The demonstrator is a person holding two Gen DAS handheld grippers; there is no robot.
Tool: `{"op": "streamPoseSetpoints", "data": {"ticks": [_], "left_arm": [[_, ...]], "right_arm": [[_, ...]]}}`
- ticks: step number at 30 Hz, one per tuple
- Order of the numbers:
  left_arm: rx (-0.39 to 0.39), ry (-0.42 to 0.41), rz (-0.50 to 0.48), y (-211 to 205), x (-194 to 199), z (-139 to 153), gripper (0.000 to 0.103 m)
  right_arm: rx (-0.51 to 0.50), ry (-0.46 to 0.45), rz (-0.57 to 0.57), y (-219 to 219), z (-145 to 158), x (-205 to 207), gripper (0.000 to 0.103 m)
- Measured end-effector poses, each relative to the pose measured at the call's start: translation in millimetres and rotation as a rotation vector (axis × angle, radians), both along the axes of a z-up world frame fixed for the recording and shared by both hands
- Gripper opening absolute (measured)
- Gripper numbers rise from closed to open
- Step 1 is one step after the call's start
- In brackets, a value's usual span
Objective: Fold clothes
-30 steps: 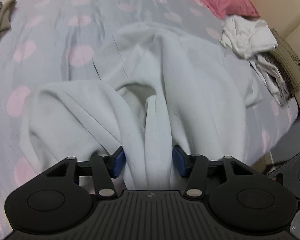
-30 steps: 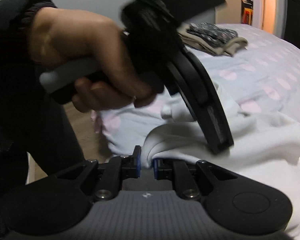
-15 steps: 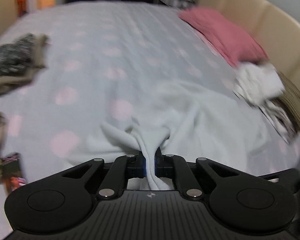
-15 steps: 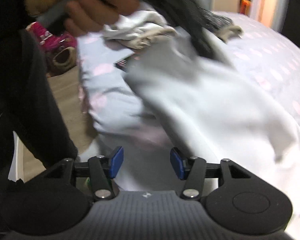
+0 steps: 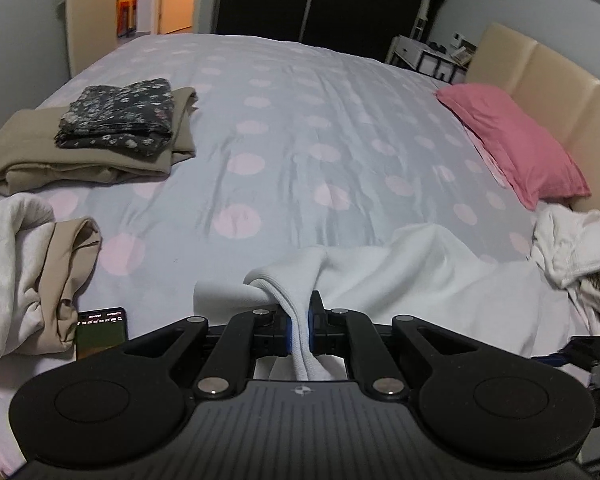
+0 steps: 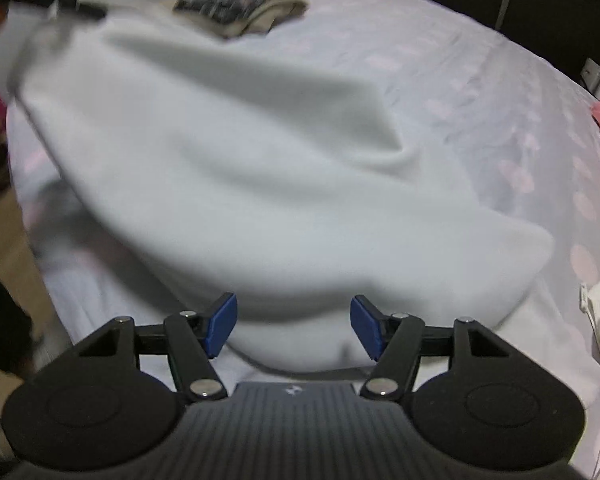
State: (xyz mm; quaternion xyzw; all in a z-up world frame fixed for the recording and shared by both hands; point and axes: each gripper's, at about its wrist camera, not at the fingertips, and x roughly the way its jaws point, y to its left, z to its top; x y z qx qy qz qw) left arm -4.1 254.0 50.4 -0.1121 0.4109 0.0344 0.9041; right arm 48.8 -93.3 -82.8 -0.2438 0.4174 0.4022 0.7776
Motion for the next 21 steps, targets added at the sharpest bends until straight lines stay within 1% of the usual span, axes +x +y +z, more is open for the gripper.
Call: {"op": "streamPoseSetpoints", "data": {"ticks": [2, 4, 6, 9, 11, 13, 15, 16, 17, 18, 21], "left_arm": [[-0.022, 0.002, -0.007, -4.7, 0.4, -0.6, 0.005], [-0.09, 0.008, 0.0, -4.9, 0.6, -3.5, 0.005], [-0.147, 0.015, -0.001, -9.7, 0.5, -5.3, 0.005], [-0.155, 0.01, -0.041, -30.4, -1.3, -3.0, 0.005], [-0.123, -0.004, -0.089, -48.7, -3.2, 1.8, 0.005], [-0.094, -0.019, -0.131, -63.9, -5.3, 5.7, 0.005], [-0.082, -0.026, -0.162, -73.4, -7.0, 7.2, 0.005], [-0.079, -0.027, -0.17, -75.6, -7.6, 7.3, 0.005], [-0.079, -0.027, -0.171, -75.2, -8.1, 7.1, 0.005], [-0.079, -0.027, -0.171, -74.9, -8.7, 7.0, 0.005], [-0.088, -0.026, -0.159, -70.0, -10.4, 6.4, 0.005]], "right_arm": [[-0.021, -0.014, 0.046, 11.8, -10.2, -10.2, 0.066], [-0.014, -0.043, 0.09, 26.3, -15.7, -24.4, 0.066], [0.006, -0.109, 0.142, 42.0, -16.1, -39.4, 0.066], [0.045, -0.233, 0.257, 65.1, -15.9, -69.8, 0.067], [0.063, -0.303, 0.327, 76.7, -17.3, -86.2, 0.069], [0.047, -0.34, 0.347, 87.6, -21.8, -93.8, 0.069], [0.02, -0.358, 0.349, 96.4, -27.4, -97.3, 0.065], [0.004, -0.352, 0.34, 98.5, -30.8, -95.8, 0.049], [-0.013, -0.346, 0.331, 100.5, -34.2, -94.3, 0.016], [-0.019, -0.334, 0.311, 100.8, -35.9, -91.8, 0.0], [-0.012, -0.311, 0.26, 97.5, -33.2, -89.1, 0.0]]}}
